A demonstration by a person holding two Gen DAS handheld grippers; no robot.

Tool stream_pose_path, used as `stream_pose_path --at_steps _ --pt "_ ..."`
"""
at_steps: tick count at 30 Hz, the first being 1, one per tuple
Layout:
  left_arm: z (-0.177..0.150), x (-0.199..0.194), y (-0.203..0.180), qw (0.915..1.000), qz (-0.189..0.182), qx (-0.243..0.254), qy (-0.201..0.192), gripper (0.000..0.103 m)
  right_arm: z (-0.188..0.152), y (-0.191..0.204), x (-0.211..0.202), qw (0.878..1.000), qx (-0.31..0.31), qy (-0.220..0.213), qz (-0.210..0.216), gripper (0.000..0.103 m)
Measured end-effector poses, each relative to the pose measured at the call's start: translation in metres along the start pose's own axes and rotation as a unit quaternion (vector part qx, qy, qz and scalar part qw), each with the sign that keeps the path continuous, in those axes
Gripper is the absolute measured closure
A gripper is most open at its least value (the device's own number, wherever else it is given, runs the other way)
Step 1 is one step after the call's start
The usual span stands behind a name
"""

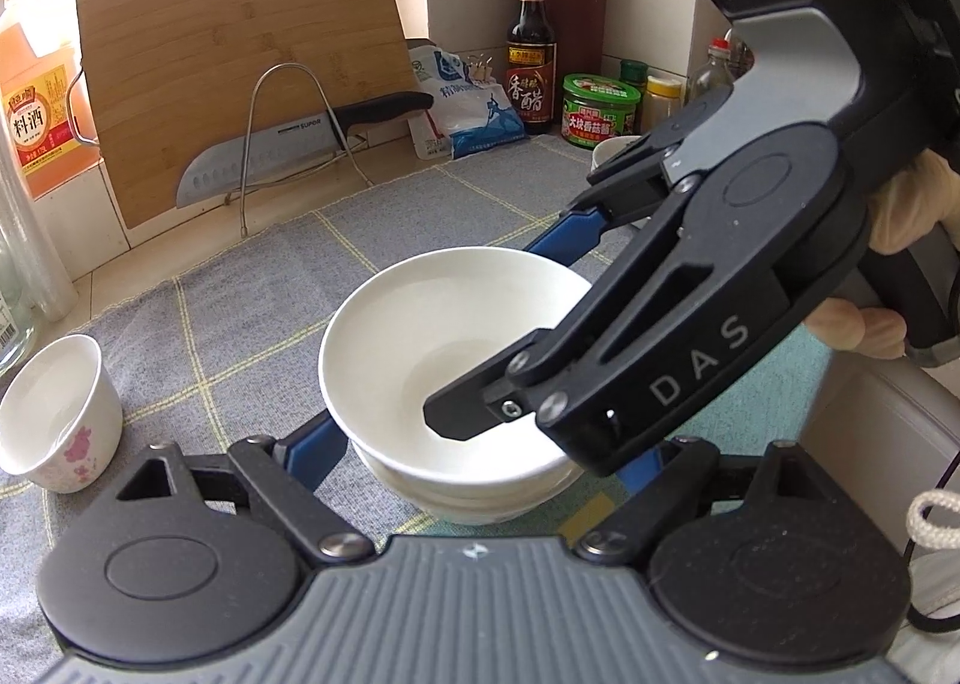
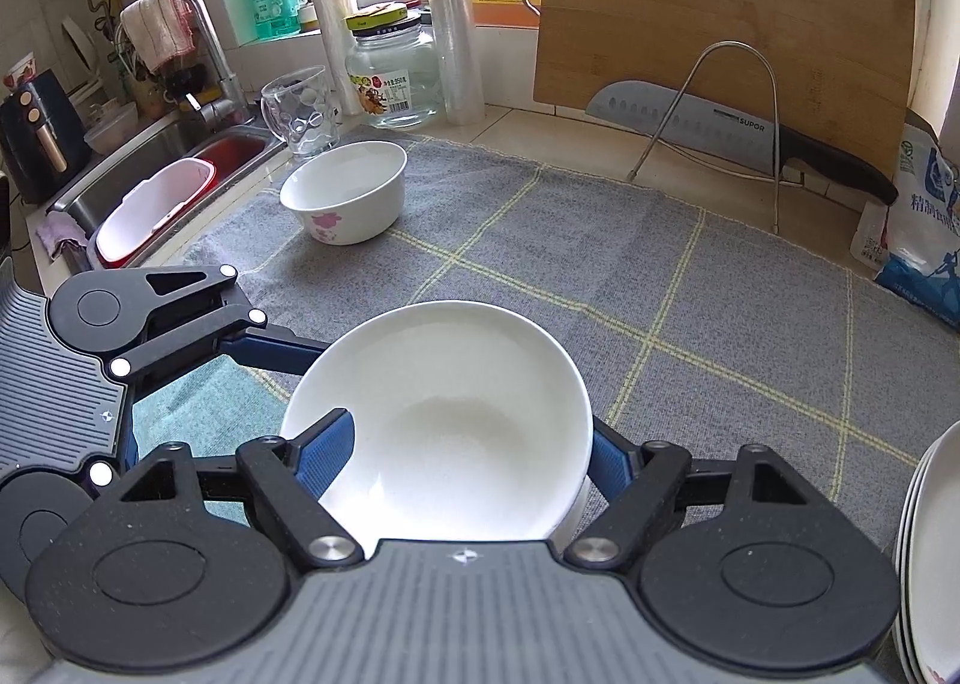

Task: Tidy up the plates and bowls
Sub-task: 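Lower the right-held bowl into the bowl held by the left gripper, then open the right gripper to release the nested white bowl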

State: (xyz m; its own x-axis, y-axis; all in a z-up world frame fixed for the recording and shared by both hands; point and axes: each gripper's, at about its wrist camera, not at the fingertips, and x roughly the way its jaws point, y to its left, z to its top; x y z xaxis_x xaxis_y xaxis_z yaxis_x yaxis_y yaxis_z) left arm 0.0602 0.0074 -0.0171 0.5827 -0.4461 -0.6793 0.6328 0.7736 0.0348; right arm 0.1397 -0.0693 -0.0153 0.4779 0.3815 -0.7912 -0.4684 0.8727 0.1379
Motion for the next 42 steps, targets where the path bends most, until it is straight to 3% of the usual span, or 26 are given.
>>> stream_pose_path --at_steps 22,27,42 --pt "0.000 0.008 -0.001 0.9999 0.002 0.007 0.014 0.008 -0.006 -0.002 0.008 1.000 0.001 0.006 -0.005 0.018" --pt "-0.001 0.007 -0.001 0.9998 0.004 0.015 0.011 0.008 -0.007 -0.002 0.005 1.000 0.000 -0.010 -0.012 0.000" --pt "-0.004 -0.025 0.015 1.0000 0.003 0.008 0.002 0.007 0.000 0.016 -0.007 0.998 -0.045 -0.016 -0.041 0.000"
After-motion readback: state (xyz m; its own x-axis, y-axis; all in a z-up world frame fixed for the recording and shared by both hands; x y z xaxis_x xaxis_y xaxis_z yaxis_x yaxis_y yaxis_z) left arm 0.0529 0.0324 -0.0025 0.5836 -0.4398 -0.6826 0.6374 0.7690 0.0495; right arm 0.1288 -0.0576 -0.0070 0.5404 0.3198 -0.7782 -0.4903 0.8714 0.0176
